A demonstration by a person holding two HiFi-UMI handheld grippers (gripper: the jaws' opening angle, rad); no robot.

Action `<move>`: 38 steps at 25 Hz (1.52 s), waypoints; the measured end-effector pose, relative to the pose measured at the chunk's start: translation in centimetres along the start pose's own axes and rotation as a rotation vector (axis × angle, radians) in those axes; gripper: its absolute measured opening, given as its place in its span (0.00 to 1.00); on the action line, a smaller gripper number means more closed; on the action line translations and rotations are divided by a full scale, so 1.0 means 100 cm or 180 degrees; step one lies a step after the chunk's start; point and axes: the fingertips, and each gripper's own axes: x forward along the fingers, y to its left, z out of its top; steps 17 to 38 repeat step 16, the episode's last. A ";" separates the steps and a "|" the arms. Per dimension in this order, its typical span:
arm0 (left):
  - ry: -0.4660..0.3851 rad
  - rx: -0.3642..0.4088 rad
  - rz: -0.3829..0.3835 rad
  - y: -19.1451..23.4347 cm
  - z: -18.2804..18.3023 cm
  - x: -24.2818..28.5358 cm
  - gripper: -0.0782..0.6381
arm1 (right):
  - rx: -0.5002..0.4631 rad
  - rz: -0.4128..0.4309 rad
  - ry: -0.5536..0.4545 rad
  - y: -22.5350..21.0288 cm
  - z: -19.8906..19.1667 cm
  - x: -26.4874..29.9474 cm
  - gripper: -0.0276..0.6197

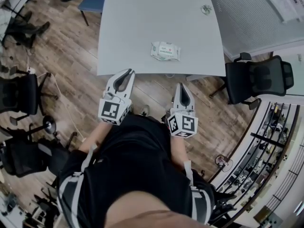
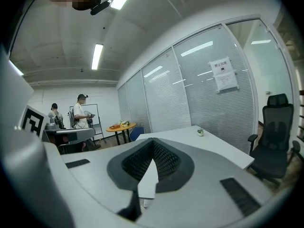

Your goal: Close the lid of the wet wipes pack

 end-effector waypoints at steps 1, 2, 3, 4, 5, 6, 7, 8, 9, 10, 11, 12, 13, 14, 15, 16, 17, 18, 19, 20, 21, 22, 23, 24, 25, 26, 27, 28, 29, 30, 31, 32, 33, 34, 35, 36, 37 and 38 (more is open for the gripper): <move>0.0003 -0.0003 -0.0007 0.000 -0.001 0.000 0.18 | 0.0000 -0.0002 -0.0001 0.001 -0.001 0.000 0.08; 0.0006 -0.0006 -0.0014 0.000 -0.002 0.000 0.18 | -0.0002 -0.0004 -0.0001 0.001 -0.001 -0.001 0.08; 0.0006 -0.0009 -0.0020 -0.001 -0.002 -0.001 0.18 | -0.0005 -0.0005 -0.0001 0.002 -0.002 -0.001 0.08; 0.0004 -0.0014 -0.0026 -0.001 -0.002 -0.001 0.18 | -0.0009 -0.0010 -0.0003 0.002 -0.002 -0.001 0.08; 0.0004 -0.0020 -0.0031 -0.002 -0.003 -0.001 0.18 | -0.0014 -0.0014 -0.0003 0.003 -0.001 -0.002 0.08; 0.0007 -0.0027 -0.0035 -0.002 -0.003 -0.002 0.18 | -0.0017 -0.0017 0.0000 0.003 -0.002 -0.002 0.08; 0.0012 -0.0032 -0.0037 -0.002 -0.003 -0.002 0.18 | -0.0018 -0.0017 0.0005 0.004 -0.002 -0.002 0.08; 0.0016 -0.0036 -0.0039 -0.002 -0.003 -0.003 0.18 | -0.0014 -0.0013 0.0008 0.005 -0.002 -0.002 0.08; 0.0017 -0.0042 -0.0040 -0.001 -0.004 -0.003 0.18 | -0.0005 -0.0008 0.0010 0.006 -0.003 -0.002 0.08; 0.0017 -0.0047 -0.0041 -0.001 -0.004 -0.004 0.18 | 0.0004 -0.0003 0.0011 0.006 -0.003 -0.002 0.08; 0.0021 -0.0051 -0.0040 0.000 -0.004 -0.005 0.18 | 0.0013 -0.0001 0.0011 0.007 -0.004 -0.001 0.08; 0.0029 -0.0054 -0.0039 0.001 -0.004 -0.005 0.18 | 0.0023 -0.0002 0.0011 0.008 -0.004 0.000 0.08; 0.0035 -0.0057 -0.0039 0.002 -0.005 -0.005 0.18 | 0.0034 -0.0002 0.0012 0.009 -0.004 0.000 0.08; 0.0037 -0.0057 -0.0039 0.003 -0.005 -0.005 0.18 | 0.0042 -0.0002 0.0015 0.009 -0.004 0.001 0.08; 0.0035 -0.0056 -0.0039 0.004 -0.005 -0.004 0.18 | 0.0048 0.0000 0.0019 0.009 -0.005 0.002 0.08; 0.0031 -0.0054 -0.0040 0.004 -0.005 -0.004 0.18 | 0.0053 0.0002 0.0024 0.010 -0.006 0.002 0.08; 0.0031 -0.0054 -0.0040 0.004 -0.005 -0.004 0.18 | 0.0053 0.0002 0.0024 0.010 -0.006 0.002 0.08; 0.0031 -0.0054 -0.0040 0.004 -0.005 -0.004 0.18 | 0.0053 0.0002 0.0024 0.010 -0.006 0.002 0.08; 0.0031 -0.0054 -0.0040 0.004 -0.005 -0.004 0.18 | 0.0053 0.0002 0.0024 0.010 -0.006 0.002 0.08; 0.0031 -0.0054 -0.0040 0.004 -0.005 -0.004 0.18 | 0.0053 0.0002 0.0024 0.010 -0.006 0.002 0.08; 0.0031 -0.0054 -0.0040 0.004 -0.005 -0.004 0.18 | 0.0053 0.0002 0.0024 0.010 -0.006 0.002 0.08; 0.0031 -0.0054 -0.0040 0.004 -0.005 -0.004 0.18 | 0.0053 0.0002 0.0024 0.010 -0.006 0.002 0.08; 0.0031 -0.0054 -0.0040 0.004 -0.005 -0.004 0.18 | 0.0053 0.0002 0.0024 0.010 -0.006 0.002 0.08; 0.0031 -0.0054 -0.0040 0.004 -0.005 -0.004 0.18 | 0.0053 0.0002 0.0024 0.010 -0.006 0.002 0.08; 0.0031 -0.0054 -0.0040 0.004 -0.005 -0.004 0.18 | 0.0053 0.0002 0.0024 0.010 -0.006 0.002 0.08; 0.0031 -0.0054 -0.0040 0.004 -0.005 -0.004 0.18 | 0.0053 0.0002 0.0024 0.010 -0.006 0.002 0.08; 0.0031 -0.0054 -0.0040 0.004 -0.005 -0.004 0.18 | 0.0053 0.0002 0.0024 0.010 -0.006 0.002 0.08; 0.0031 -0.0054 -0.0040 0.004 -0.005 -0.004 0.18 | 0.0053 0.0002 0.0024 0.010 -0.006 0.002 0.08; 0.0031 -0.0054 -0.0040 0.004 -0.005 -0.004 0.18 | 0.0053 0.0002 0.0024 0.010 -0.006 0.002 0.08; 0.0031 -0.0054 -0.0040 0.004 -0.005 -0.004 0.18 | 0.0053 0.0002 0.0024 0.010 -0.006 0.002 0.08; 0.0031 -0.0054 -0.0040 0.004 -0.005 -0.004 0.18 | 0.0053 0.0002 0.0024 0.010 -0.006 0.002 0.08; 0.0031 -0.0054 -0.0040 0.004 -0.005 -0.004 0.18 | 0.0053 0.0002 0.0024 0.010 -0.006 0.002 0.08; 0.0031 -0.0054 -0.0040 0.004 -0.005 -0.004 0.18 | 0.0053 0.0002 0.0024 0.010 -0.006 0.002 0.08; 0.0031 -0.0054 -0.0040 0.004 -0.005 -0.004 0.18 | 0.0053 0.0002 0.0024 0.010 -0.006 0.002 0.08; 0.0031 -0.0054 -0.0040 0.004 -0.005 -0.004 0.18 | 0.0053 0.0002 0.0024 0.010 -0.006 0.002 0.08; 0.0031 -0.0054 -0.0040 0.004 -0.005 -0.004 0.18 | 0.0053 0.0002 0.0024 0.010 -0.006 0.002 0.08; 0.0031 -0.0054 -0.0040 0.004 -0.005 -0.004 0.18 | 0.0053 0.0002 0.0024 0.010 -0.006 0.002 0.08; 0.0031 -0.0054 -0.0040 0.004 -0.005 -0.004 0.18 | 0.0053 0.0002 0.0024 0.010 -0.006 0.002 0.08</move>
